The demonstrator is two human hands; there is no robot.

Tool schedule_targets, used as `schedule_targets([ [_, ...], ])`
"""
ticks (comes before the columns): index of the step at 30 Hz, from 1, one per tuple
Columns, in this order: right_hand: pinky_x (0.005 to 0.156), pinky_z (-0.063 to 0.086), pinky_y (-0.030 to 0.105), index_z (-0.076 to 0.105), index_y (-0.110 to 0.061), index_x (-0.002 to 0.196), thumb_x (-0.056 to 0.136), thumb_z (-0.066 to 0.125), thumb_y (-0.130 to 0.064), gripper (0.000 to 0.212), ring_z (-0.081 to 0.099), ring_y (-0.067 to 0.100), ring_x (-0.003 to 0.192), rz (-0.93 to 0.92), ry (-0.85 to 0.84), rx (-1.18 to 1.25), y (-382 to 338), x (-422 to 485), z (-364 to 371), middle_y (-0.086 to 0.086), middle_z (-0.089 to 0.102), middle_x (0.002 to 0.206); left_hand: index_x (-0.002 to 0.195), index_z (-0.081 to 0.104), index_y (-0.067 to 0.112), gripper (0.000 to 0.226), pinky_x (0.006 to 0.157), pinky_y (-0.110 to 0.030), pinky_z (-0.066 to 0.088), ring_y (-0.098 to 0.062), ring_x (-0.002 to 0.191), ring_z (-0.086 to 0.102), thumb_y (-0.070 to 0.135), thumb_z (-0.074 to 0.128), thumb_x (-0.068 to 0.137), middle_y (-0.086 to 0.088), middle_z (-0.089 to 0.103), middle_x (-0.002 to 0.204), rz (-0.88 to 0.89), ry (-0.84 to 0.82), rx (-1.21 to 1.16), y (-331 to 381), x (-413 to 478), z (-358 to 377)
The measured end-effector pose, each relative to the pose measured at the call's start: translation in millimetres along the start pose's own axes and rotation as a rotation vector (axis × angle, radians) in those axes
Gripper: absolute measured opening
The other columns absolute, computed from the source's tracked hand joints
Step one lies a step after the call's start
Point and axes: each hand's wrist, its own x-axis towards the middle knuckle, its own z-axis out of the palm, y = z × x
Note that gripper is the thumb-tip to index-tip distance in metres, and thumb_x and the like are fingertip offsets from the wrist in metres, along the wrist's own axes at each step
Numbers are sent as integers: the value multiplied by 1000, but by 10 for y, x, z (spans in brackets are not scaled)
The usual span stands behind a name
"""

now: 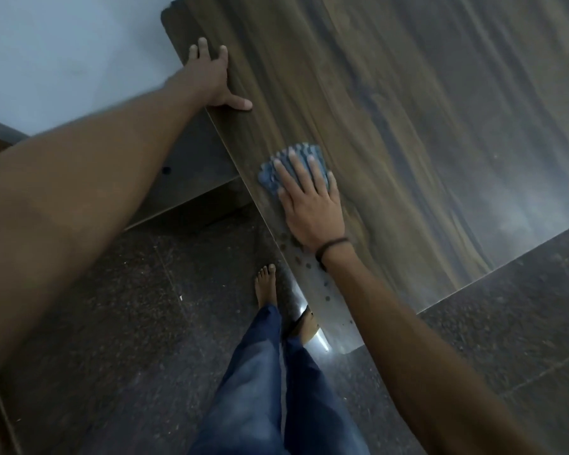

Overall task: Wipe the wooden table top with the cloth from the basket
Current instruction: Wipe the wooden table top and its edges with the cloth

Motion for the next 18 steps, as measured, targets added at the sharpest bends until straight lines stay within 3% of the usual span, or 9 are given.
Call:
schedule_targets([
  [3, 123, 13, 54, 20, -34, 160, 108, 27, -40, 53, 7, 25, 155, -76, -42, 8, -112, 74, 25, -5, 16, 168, 160, -7, 20, 125, 120, -60, 11, -37, 152, -7, 64, 73, 75, -15, -17, 165, 36, -46, 12, 185, -114, 1],
  [8, 124, 16, 52, 18, -36, 160, 107, 28, -43, 54, 7, 22, 156, -258, -96, -53, 97, -587, 76, -8, 14, 168, 159, -13, 26, 131, 119, -63, 11, -36, 152, -14, 65, 76, 71, -11, -24, 164, 56, -166, -14, 271, -175, 134],
  [14, 122, 17, 52, 25, -36, 158, 107, 29, -40, 52, 14, 22, 154, -157, -31, -23, -187, 138, 30, -7, 23, 166, 160, -9, 25, 126, 119, -63, 13, -38, 151, -13, 60, 78, 74, -13, -21, 164, 76, -74, -17, 246, -177, 231],
  [18, 123, 17, 53, 20, -35, 160, 108, 30, -38, 52, 9, 23, 155, -157, -35, -11, -210, -317, 96, -6, 18, 167, 159, -10, 26, 125, 118, -64, 12, -37, 151, -14, 59, 77, 75, -12, -22, 164, 80, -79, -29, 228, -196, 251],
])
